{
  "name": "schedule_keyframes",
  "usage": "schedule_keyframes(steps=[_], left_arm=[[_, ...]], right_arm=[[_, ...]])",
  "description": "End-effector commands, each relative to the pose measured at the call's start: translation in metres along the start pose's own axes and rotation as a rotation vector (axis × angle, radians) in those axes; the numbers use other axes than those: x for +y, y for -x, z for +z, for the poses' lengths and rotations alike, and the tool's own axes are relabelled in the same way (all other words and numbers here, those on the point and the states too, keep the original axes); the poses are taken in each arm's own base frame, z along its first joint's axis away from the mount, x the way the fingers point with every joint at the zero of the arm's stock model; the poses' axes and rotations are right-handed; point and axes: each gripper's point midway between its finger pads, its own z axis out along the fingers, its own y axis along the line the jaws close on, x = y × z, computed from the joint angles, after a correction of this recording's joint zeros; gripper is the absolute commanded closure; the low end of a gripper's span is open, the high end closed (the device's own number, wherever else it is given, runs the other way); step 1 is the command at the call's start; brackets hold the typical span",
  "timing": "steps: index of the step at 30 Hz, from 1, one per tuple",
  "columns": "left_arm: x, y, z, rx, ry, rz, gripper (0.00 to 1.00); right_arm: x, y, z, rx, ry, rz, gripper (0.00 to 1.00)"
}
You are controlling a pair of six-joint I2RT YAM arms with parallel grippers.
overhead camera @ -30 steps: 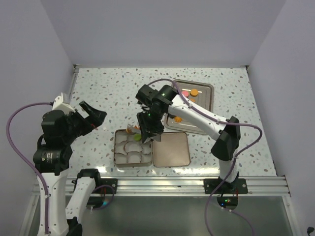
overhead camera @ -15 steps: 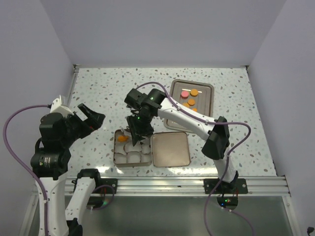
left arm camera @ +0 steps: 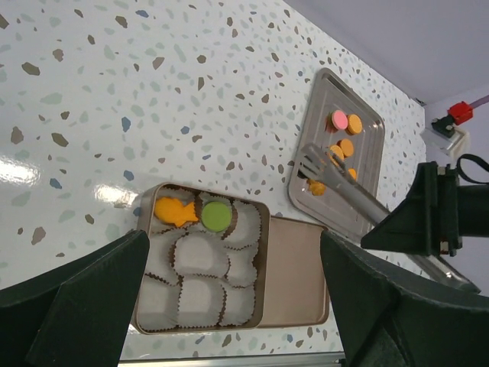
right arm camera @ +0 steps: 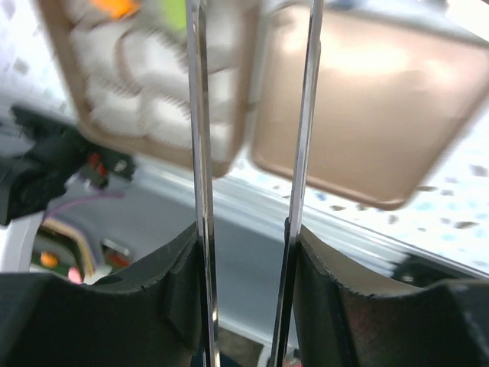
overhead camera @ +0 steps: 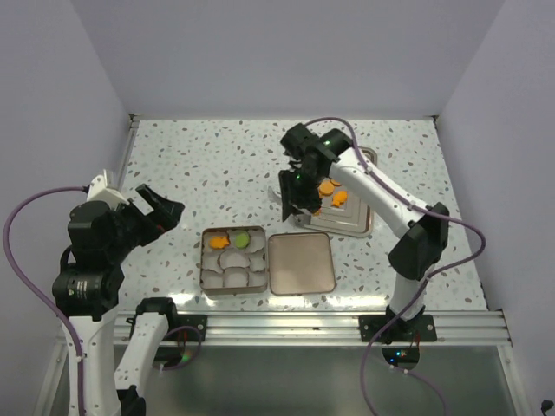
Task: Pack the cookies
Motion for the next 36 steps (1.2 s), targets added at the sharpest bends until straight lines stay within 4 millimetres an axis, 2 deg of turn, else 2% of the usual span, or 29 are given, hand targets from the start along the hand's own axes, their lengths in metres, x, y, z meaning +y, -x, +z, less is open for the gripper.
schedule_keyframes(steps=[1, 3, 5, 6, 8, 14, 27, 36], left_arm=[[-0.003, 0.001, -0.002, -0.010, -0.024, 0.020, 0.00], [-0.004, 0.000, 0.000, -0.009, -0.030, 0.017, 0.00], [-0.005, -0.001, 0.002, -0.004, -0.035, 0.016, 0.00], [-0.005, -0.001, 0.003, -0.001, -0.037, 0.015, 0.00], [-0.005, -0.002, 0.006, 0.005, -0.040, 0.012, 0.00], [-0.006, -0.003, 0.008, 0.009, -0.051, 0.013, 0.00], [0.002, -0.001, 0.010, 0.005, -0.009, 0.039, 0.00], [0.002, 0.003, 0.015, 0.009, -0.003, 0.052, 0.00]], right_arm=[[-0.066, 0.000, -0.036, -0.056, -0.125, 0.020, 0.53], [-0.097, -0.001, -0.039, -0.054, -0.169, 0.073, 0.52], [-0.116, 0.001, -0.039, -0.060, -0.194, 0.098, 0.49], [-0.132, 0.003, -0.036, -0.054, -0.202, 0.144, 0.48], [-0.144, 0.002, -0.030, -0.020, -0.192, 0.171, 0.47], [-0.173, 0.018, -0.022, -0.008, -0.290, 0.199, 0.44], [-0.202, 0.023, 0.002, 0.042, -0.381, 0.238, 0.42], [-0.200, 0.021, 0.025, 0.082, -0.323, 0.275, 0.44]])
